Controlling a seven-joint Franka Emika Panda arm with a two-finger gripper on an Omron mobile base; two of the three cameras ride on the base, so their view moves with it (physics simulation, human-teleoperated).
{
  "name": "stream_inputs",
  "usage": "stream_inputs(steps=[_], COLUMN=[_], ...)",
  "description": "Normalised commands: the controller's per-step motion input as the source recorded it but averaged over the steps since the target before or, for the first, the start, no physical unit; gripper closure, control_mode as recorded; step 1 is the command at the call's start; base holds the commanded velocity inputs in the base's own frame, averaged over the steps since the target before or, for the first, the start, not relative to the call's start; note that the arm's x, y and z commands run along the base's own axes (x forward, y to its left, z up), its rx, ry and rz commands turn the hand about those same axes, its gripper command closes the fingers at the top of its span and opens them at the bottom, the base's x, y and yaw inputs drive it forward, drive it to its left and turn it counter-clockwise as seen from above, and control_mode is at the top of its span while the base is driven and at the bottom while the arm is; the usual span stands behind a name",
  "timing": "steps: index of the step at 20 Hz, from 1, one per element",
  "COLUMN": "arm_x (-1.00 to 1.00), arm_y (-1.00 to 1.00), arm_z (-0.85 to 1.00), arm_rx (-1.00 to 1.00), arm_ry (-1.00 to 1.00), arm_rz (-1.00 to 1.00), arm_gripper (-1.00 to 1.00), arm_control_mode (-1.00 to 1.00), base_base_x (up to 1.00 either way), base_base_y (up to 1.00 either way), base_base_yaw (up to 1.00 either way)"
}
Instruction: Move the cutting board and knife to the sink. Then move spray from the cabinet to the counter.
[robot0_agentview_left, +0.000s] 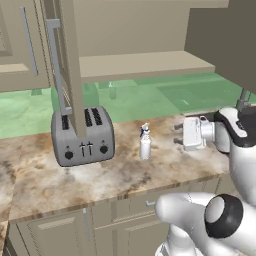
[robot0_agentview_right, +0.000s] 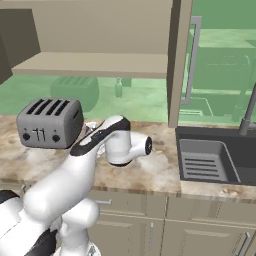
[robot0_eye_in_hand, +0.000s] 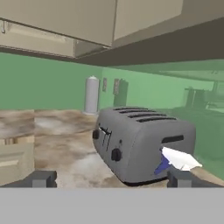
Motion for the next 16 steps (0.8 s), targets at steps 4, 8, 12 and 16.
stream_inputs(steps=[4,8,12,16], arm_x=[-0.54,-0.51,-0.55,-0.56], arm_y=[0.04,0.09,0.12,0.14], arm_z=[0.5,0.47,0.45,0.39], arm_rx=[-0.03,-0.04,-0.05,-0.06], arm_ry=[0.0,0.0,0.0,0.0], arm_rz=[-0.1,-0.08,-0.06,-0.05], arm_gripper=[-1.0,-1.0,-1.0,-1.0], arm_control_mode=[-1.0,-1.0,-1.0,-1.0], base_base_x=[0.0,0.0,0.0,0.0], base_base_y=[0.0,0.0,0.0,0.0], base_base_yaw=[0.0,0.0,0.0,0.0])
